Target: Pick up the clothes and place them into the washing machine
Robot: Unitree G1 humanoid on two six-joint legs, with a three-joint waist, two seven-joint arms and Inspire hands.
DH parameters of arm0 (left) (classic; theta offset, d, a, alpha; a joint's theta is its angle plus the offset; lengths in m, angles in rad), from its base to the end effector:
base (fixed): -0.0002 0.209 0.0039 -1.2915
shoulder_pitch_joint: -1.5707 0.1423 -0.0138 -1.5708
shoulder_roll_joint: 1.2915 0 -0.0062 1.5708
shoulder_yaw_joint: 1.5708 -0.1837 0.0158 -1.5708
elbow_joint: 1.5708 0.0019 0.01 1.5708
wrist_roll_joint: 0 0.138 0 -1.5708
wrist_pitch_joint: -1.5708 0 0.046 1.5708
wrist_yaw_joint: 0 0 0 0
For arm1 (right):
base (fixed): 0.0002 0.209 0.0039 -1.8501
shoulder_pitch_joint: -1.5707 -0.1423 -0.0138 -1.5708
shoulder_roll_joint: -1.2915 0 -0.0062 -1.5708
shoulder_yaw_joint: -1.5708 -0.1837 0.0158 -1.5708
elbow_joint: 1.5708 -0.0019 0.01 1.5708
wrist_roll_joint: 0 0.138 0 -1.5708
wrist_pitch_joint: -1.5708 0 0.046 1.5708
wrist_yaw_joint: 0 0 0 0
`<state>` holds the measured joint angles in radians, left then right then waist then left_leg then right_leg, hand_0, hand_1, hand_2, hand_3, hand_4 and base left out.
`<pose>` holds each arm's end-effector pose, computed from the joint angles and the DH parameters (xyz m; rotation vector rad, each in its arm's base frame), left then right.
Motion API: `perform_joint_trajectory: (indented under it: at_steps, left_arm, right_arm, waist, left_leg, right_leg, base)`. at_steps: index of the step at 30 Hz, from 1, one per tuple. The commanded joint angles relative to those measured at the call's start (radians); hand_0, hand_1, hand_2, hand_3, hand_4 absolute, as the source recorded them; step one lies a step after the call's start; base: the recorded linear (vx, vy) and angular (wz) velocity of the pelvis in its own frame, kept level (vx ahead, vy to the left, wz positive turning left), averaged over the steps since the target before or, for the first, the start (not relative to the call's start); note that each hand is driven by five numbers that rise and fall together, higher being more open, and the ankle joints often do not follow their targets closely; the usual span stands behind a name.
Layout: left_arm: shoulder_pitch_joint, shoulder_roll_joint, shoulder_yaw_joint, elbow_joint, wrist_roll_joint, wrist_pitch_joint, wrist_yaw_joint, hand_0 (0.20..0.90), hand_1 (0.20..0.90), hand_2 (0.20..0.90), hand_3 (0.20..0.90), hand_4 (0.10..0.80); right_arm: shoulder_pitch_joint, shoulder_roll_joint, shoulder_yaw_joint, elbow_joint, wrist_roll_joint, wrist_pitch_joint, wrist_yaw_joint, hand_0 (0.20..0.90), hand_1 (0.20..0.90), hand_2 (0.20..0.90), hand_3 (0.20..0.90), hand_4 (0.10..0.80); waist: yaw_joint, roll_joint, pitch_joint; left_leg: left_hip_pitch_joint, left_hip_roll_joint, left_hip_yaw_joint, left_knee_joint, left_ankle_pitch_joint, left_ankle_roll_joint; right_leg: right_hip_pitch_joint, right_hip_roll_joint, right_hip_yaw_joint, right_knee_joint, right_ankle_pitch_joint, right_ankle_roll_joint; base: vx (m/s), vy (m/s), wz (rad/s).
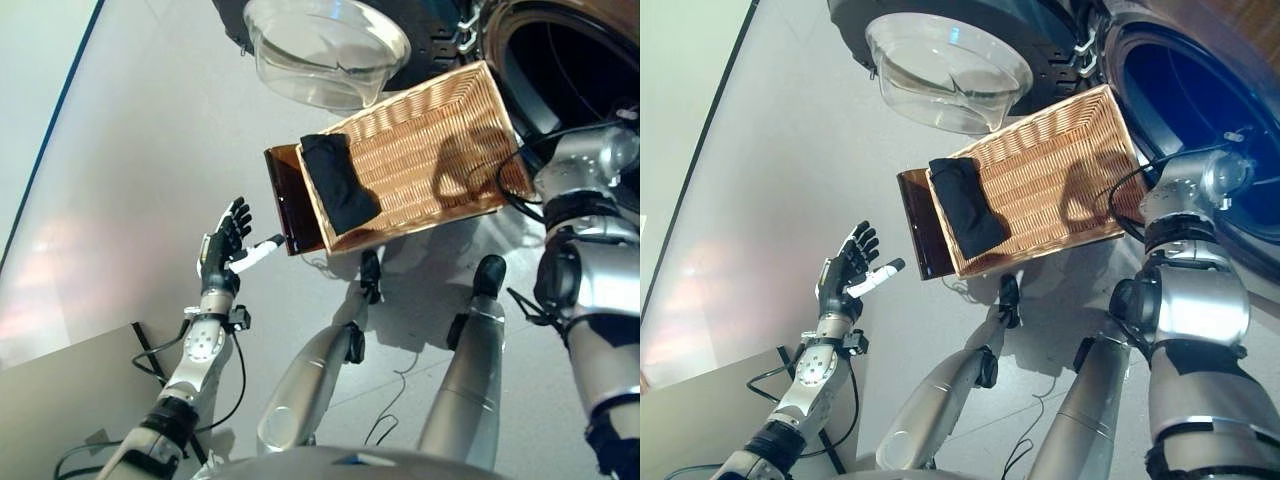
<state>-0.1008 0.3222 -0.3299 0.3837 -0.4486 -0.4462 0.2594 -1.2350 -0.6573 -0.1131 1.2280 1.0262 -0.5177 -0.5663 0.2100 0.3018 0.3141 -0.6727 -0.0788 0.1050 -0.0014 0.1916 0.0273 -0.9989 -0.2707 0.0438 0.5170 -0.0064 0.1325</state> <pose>0.2077 0.1708 0.0086 -0.0937 -0.0539 0.0865 0.3367 -0.3037 0.2573 0.8463 -0.5719 -1.0035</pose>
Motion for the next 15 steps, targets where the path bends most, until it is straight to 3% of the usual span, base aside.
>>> perform_joint_trajectory:
  at_steps: [1, 15]
  left_arm:
    - [0.032, 0.025, 0.068, -0.039, -0.021, -0.104, 0.009, 0.900, 0.900, 0.900, 0.900, 0.800]
    - [0.041, 0.000, 0.096, -0.022, -0.075, -0.102, -0.019, 0.900, 0.900, 0.900, 0.900, 0.800]
  right_arm:
    - [-0.033, -0.112, 0.164, -0.140, -0.103, -0.067, 0.037, 0.900, 0.900, 0.900, 0.900, 0.800]
    - [0.018, -0.087, 0.161, -0.105, -0.114, -0.041, 0.055, 0.900, 0.900, 0.900, 0.900, 0.800]
  waist:
    - [0.011, 0.016, -0.077]
    - [0.001, -0.007, -0.085]
  left_leg:
    - [-0.028, 0.054, -0.068, 0.061, -0.094, -0.096]
    - [0.008, 0.047, -0.074, 0.044, -0.096, -0.091]
  right_leg:
    - [0.099, 0.050, -0.055, -0.067, -0.050, -0.062]
    - [0.135, 0.053, -0.061, -0.095, -0.037, -0.061]
  base:
    - [0.000, 0.000, 0.00]
    - [0.000, 0.000, -0.01]
